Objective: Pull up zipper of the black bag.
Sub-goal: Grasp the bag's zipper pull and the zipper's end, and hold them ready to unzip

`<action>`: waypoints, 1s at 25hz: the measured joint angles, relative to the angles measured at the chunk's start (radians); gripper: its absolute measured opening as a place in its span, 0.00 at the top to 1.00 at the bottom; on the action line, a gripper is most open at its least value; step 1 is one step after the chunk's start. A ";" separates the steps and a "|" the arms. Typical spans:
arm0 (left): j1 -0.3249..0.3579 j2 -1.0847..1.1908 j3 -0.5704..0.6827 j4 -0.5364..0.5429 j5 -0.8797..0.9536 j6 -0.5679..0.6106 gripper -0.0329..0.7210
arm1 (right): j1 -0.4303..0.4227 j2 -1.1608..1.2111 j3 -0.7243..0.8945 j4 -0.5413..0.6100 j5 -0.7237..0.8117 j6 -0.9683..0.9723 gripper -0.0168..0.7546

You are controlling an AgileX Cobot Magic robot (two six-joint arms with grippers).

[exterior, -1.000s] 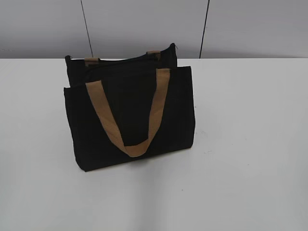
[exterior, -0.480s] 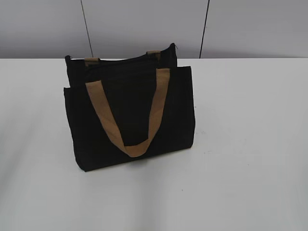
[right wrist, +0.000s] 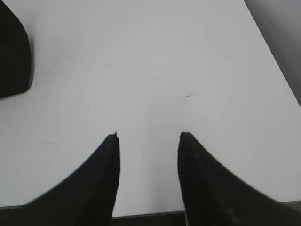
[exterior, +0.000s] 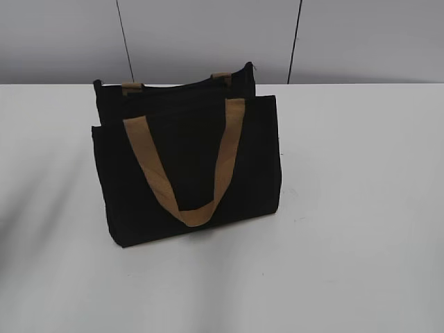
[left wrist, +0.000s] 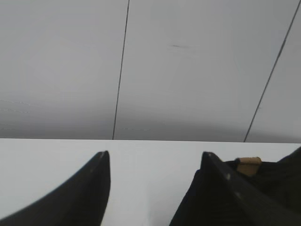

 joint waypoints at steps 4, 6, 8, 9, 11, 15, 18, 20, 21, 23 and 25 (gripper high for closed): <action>-0.026 0.160 0.051 0.011 -0.207 -0.010 0.35 | 0.000 0.000 0.000 0.000 0.000 0.000 0.55; -0.046 0.244 0.056 0.020 -0.248 -0.014 0.35 | 0.000 0.000 0.000 0.000 0.000 0.000 0.55; -0.067 0.334 0.056 0.048 -0.280 -0.014 0.35 | 0.000 0.000 0.000 0.000 0.000 0.000 0.55; -0.072 0.371 0.056 0.070 -0.295 -0.014 0.35 | 0.000 0.000 0.000 0.000 0.000 0.000 0.55; -0.078 0.463 0.056 0.093 -0.325 -0.014 0.35 | 0.000 0.000 0.000 0.000 0.000 0.000 0.55; -0.079 0.627 0.056 0.123 -0.412 -0.015 0.35 | 0.000 0.000 0.000 0.000 0.000 0.000 0.55; -0.079 0.711 0.056 0.190 -0.493 -0.017 0.38 | 0.000 0.000 0.000 0.000 0.000 0.000 0.55; -0.079 0.744 0.055 0.215 -0.532 -0.017 0.40 | 0.000 0.000 0.000 0.000 0.000 0.000 0.55; -0.079 0.758 0.051 0.223 -0.540 -0.017 0.40 | 0.000 0.000 0.000 0.000 0.000 0.000 0.55; -0.079 0.781 0.035 0.240 -0.540 -0.017 0.40 | 0.000 0.000 0.000 0.000 0.000 0.000 0.55; -0.079 0.810 0.012 0.273 -0.540 -0.017 0.40 | 0.000 0.000 0.000 0.000 0.000 0.000 0.55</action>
